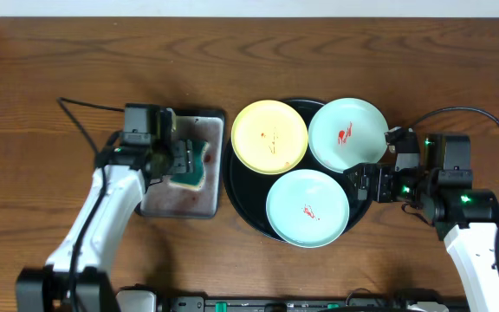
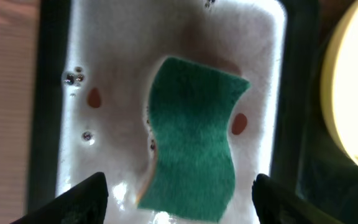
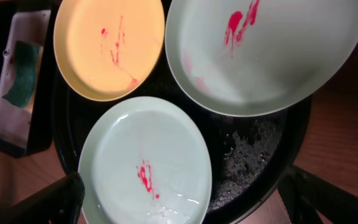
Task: Clean dirty plates on tray and stack at the side
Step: 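Grasp the green sponge in the basin with the left gripper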
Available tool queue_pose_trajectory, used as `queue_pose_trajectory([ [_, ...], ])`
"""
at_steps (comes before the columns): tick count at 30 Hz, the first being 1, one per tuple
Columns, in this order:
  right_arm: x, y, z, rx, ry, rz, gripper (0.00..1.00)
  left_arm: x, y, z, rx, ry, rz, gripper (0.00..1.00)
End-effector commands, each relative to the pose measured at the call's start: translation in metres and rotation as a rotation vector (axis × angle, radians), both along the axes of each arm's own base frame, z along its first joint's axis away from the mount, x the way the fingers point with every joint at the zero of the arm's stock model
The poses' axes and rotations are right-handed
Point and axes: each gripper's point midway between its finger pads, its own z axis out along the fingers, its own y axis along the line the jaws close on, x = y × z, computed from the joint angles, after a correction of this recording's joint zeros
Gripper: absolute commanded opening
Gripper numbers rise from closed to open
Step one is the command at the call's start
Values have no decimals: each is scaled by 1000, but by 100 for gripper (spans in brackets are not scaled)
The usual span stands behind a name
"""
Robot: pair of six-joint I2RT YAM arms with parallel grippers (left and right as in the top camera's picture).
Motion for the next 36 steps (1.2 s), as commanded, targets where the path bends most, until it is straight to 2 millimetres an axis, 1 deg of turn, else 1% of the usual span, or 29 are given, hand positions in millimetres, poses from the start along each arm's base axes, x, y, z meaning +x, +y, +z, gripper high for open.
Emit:
queue_pose_trajectory([
  [1, 3, 5, 9, 14, -25, 17, 99, 9, -10, -11, 13, 12, -28, 73],
  [5, 3, 5, 9, 14, -25, 17, 99, 9, -9, -29, 63, 52, -29, 70],
  [11, 4, 5, 10, 14, -31, 17, 99, 6, -16, -56, 77, 120, -54, 70],
  [12, 4, 5, 10, 14, -31, 17, 98, 6, -17, -60, 78, 126, -58, 69],
  [13, 4, 5, 10, 14, -31, 17, 97, 6, -19, -63, 79, 131, -62, 66],
  [14, 4, 5, 10, 14, -32, 17, 96, 6, -20, -66, 80, 137, -65, 60],
  [16, 5, 5, 10, 14, -33, 17, 92, 5, -20, -71, 83, 150, -68, 44],
  [19, 4, 5, 10, 14, -31, 17, 89, 4, -16, -70, 102, 151, -60, 8],
  [21, 5, 5, 10, 14, -33, 17, 89, 6, -14, -63, 115, 130, -51, 8],
  [25, 7, 5, 12, 14, -44, 17, 89, 11, -9, -41, 136, 67, -36, 8],
  [26, 7, 5, 12, 15, -47, 17, 89, 12, -9, -33, 132, 43, -34, 17],
  [27, 8, 5, 12, 15, -49, 16, 90, 13, -9, -27, 130, 25, -33, 43],
  [28, 8, 5, 13, 16, -49, 14, 91, 13, -9, -22, 128, 14, -32, 62],
  [29, 8, 5, 13, 16, -50, 14, 91, 14, -9, -19, 127, 3, -31, 68],
  [30, 8, 5, 13, 16, -52, 14, 92, 14, -9, -17, 126, -1, -31, 70],
  [32, 8, 5, 13, 17, -51, 15, 92, 14, -9, -18, 126, 0, -31, 70],
  [36, 8, 5, 13, 17, -51, 15, 92, 11, -9, -27, 127, 24, -29, 70],
])
